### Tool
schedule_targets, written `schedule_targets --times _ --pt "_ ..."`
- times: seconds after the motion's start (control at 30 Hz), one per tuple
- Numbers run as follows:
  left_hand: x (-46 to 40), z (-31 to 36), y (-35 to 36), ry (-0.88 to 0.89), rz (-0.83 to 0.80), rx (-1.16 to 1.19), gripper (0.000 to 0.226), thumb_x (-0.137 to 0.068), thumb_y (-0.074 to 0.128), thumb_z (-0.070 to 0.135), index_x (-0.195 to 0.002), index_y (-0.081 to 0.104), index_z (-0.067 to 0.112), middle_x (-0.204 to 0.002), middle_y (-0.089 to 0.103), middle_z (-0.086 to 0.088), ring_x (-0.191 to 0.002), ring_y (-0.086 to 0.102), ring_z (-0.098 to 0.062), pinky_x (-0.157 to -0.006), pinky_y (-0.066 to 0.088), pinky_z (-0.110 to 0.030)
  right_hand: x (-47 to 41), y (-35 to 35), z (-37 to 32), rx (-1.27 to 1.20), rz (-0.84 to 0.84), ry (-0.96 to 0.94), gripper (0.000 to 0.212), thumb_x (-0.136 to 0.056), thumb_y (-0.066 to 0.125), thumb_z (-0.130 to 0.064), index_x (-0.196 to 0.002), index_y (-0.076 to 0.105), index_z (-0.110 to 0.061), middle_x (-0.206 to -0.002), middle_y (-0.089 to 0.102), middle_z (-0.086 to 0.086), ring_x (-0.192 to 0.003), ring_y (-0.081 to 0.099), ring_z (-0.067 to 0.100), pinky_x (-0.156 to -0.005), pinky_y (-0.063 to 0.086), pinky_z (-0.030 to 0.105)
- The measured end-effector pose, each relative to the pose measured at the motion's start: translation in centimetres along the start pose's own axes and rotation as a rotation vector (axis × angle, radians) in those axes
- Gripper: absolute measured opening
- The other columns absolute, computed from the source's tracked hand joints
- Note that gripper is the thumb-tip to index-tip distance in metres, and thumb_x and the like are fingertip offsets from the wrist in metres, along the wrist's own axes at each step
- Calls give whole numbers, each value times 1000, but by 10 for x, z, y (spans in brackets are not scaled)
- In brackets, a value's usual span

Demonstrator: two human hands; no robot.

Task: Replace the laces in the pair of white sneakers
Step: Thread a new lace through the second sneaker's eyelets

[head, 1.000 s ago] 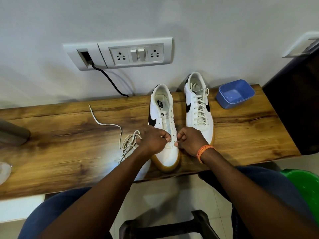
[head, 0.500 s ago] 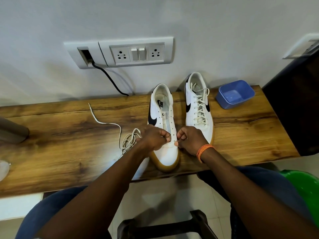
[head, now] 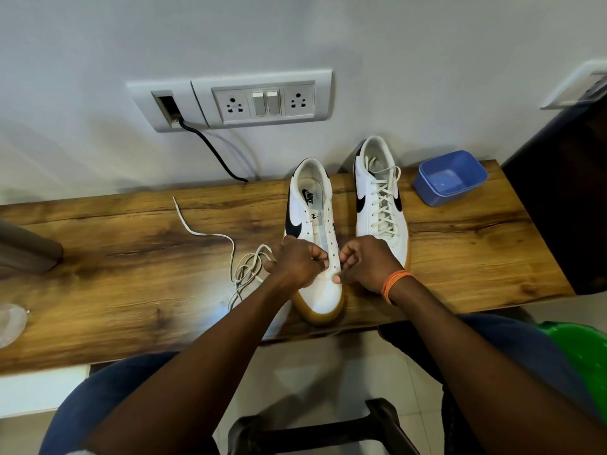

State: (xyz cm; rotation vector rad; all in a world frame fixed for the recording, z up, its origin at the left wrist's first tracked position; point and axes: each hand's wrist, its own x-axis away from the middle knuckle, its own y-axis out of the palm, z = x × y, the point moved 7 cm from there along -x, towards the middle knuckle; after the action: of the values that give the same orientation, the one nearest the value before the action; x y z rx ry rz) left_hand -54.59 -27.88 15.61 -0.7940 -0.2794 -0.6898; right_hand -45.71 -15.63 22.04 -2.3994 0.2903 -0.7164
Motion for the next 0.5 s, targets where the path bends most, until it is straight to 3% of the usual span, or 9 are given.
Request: schedule_targets --times 0.13,0.23,0.3,0.4,0.5 --pt "1 5 -1 41 -21 38 33 -71 80 29 -56 66 54 -97 71 2 -111 59 -30 -91 52 -50 3 -4 -7 48 128 -17 18 -74 85 -20 -75 70 -10 -71 69 3 -67 66 19 -69 56 29" --pt "-10 -10 4 34 7 -3 15 -61 73 48 -63 65 60 -109 69 -3 -111 60 -27 -93 50 -50 8 0 -11 173 209 -49 14 -79 80 -22 -72 71 -13 -74 70 5 -71 66 23 -71 56 32" --pt "-21 -24 10 49 27 -34 14 -58 65 55 -69 64 63 -111 68 -6 -109 61 -26 -93 49 -50 13 5 -11 249 230 -71 15 -82 76 -28 -75 71 -16 -78 69 5 -73 65 24 -68 55 32" --pt "22 16 -9 73 5 -166 7 -81 64 44 -84 71 46 -123 56 -2 -126 45 -29 -101 40 -52 20 10 -12 315 246 -79 16 -88 67 -30 -86 69 -14 -88 69 11 -80 65 30 -71 55 35" --pt "41 33 -17 124 27 -474 20 -98 50 34 -111 65 34 -128 36 -7 -128 28 -32 -105 26 -53 23 11 -14 303 209 -68 17 -92 60 -26 -92 66 -10 -95 68 15 -87 65 33 -73 52 35"
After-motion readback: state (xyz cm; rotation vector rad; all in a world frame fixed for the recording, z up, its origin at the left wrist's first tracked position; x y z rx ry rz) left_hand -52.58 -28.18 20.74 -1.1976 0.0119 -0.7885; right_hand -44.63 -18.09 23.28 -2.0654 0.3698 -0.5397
